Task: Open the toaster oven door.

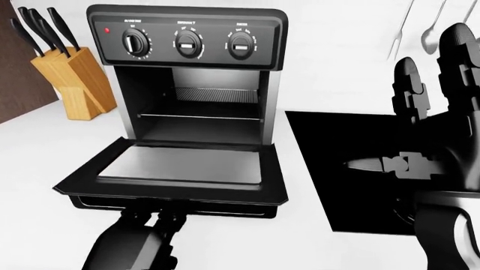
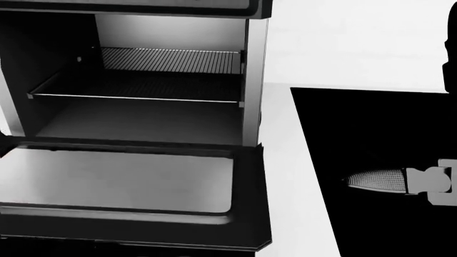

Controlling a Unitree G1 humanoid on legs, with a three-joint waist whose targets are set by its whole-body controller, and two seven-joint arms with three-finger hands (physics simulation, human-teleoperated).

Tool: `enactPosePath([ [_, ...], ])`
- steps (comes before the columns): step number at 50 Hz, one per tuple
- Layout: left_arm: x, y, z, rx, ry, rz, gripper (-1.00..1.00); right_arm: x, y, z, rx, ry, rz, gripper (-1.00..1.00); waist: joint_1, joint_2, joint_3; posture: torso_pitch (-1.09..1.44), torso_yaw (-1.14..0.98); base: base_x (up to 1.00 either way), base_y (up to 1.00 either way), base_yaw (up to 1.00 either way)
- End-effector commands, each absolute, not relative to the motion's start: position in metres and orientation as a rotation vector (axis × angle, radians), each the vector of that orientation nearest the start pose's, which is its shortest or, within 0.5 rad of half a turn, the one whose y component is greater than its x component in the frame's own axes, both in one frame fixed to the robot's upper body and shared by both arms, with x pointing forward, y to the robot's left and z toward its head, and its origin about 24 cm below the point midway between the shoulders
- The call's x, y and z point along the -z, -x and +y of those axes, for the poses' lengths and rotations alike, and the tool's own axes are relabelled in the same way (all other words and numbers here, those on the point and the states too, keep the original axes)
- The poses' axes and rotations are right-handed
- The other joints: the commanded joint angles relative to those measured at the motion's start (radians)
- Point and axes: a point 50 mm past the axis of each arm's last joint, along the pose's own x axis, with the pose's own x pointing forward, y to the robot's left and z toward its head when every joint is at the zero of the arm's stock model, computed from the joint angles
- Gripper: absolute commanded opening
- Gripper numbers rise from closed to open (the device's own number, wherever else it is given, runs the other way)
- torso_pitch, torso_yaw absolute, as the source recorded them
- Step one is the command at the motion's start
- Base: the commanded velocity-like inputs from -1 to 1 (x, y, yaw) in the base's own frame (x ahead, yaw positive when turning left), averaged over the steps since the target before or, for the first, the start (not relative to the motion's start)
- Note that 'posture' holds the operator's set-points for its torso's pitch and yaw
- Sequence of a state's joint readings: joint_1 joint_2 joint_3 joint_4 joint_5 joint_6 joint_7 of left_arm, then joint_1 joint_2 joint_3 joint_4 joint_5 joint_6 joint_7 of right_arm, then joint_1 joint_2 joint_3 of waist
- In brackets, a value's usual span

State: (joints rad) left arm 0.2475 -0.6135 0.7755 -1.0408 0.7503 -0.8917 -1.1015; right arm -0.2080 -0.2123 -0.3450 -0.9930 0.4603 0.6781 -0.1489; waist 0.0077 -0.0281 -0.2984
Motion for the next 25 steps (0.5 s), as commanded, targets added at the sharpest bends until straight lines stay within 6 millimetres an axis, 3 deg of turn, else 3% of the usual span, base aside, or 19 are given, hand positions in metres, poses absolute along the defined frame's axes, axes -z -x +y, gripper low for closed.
enactPosePath([
  [1, -0.164, -0.104, 0.156, 0.187, -1.411, -0.123, 0.31, -0.249, -0.192, -0.19, 0.039, -0.082, -0.597, 1.0, 0.001, -0.005, 0.006, -0.38, 0.0, 0.0, 0.0, 0.0],
  [12, -0.163, -0.075, 0.163, 0.176, -1.441, -0.144, 0.32, -0.25, -0.191, -0.19, 0.041, -0.084, -0.6, 1.0, -0.007, 0.006, 0.007, -0.38, 0.0, 0.0, 0.0, 0.0],
  [25, -0.168, -0.078, 0.18, 0.079, -1.453, -0.119, 0.35, -0.25, -0.191, -0.191, 0.041, -0.086, -0.602, 1.0, -0.013, 0.003, 0.02, -0.38, 0.0, 0.0, 0.0, 0.0],
])
